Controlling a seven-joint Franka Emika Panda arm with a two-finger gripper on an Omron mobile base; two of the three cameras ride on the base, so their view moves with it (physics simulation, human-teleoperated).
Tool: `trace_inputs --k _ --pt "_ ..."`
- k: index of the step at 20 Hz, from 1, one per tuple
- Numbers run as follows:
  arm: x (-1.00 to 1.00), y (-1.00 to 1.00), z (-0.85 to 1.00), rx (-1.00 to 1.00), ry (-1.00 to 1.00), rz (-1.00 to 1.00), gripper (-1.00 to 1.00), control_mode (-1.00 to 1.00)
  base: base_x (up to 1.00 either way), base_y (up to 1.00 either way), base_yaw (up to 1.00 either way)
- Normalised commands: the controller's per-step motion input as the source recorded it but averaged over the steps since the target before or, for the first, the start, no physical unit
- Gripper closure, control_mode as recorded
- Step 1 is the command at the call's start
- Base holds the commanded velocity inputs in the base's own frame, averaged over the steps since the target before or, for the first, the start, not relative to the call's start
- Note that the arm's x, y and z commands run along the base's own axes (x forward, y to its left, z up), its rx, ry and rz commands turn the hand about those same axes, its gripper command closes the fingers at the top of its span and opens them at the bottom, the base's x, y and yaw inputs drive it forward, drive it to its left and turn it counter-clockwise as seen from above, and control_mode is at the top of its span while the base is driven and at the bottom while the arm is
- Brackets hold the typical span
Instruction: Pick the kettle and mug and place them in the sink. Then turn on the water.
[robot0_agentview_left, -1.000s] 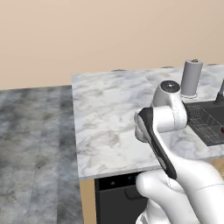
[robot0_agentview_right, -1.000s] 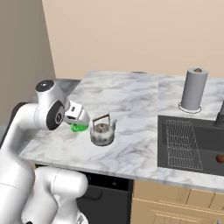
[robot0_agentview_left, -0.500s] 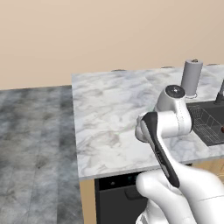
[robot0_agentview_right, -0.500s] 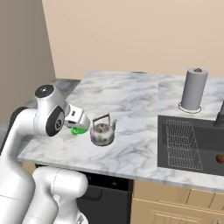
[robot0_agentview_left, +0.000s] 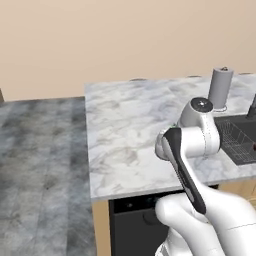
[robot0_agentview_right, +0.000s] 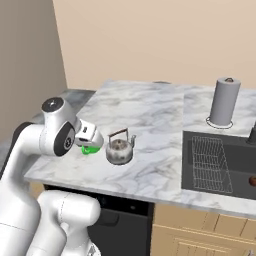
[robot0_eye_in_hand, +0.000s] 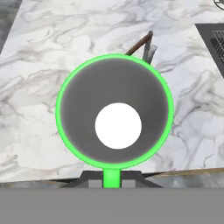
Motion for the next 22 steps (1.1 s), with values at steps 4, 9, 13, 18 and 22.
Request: trace_inputs --k 4,9,13,18,22 --pt "0.0 0.0 0.0 0.0 0.0 0.0 1.0 1.0 -0.62 -0.19 0.05" --pt "0.0 0.0 0.0 0.0 0.0 0.0 1.0 1.0 -0.67 -0.39 0.01" --pt "0.0 0.0 0.0 0.0 0.0 0.0 1.0 1.0 -0.34 -0.67 0.01" --pt "0.0 0.0 0.0 0.0 0.0 0.0 1.0 1.0 -0.07 -0.84 0.02" --pt "0.0 0.0 0.0 0.0 0.0 0.0 1.0 1.0 -0.06 -0.86 0.0"
